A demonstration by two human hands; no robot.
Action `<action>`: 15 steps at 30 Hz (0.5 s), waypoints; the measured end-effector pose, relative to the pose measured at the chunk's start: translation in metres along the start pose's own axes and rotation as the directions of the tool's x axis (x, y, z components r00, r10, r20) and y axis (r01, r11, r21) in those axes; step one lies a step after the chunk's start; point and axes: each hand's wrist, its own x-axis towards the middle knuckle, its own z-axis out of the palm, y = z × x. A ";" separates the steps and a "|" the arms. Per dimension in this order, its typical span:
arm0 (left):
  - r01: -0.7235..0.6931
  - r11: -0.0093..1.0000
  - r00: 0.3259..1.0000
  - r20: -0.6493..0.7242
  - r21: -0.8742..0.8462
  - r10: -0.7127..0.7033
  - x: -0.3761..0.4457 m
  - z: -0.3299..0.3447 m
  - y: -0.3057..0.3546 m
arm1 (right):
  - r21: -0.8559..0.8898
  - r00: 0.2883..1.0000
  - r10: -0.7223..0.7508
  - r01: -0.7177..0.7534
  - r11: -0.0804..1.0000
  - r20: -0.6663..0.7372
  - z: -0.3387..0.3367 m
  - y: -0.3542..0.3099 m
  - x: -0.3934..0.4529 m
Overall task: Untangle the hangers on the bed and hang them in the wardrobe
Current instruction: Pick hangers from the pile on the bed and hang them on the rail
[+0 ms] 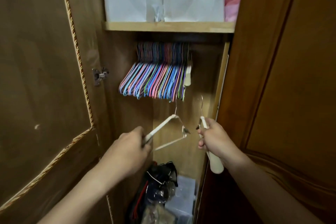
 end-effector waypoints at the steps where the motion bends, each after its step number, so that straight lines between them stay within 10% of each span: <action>1: -0.017 1.000 0.999 -0.027 0.017 0.017 0.005 -0.003 0.010 | 0.013 1.000 -0.012 0.013 1.000 -0.016 0.000 -0.004 0.002; 15: 0.074 0.778 0.954 0.272 -0.624 0.128 0.167 -0.030 0.122 | -0.034 0.981 -0.043 0.037 0.999 -0.189 0.021 -0.058 0.054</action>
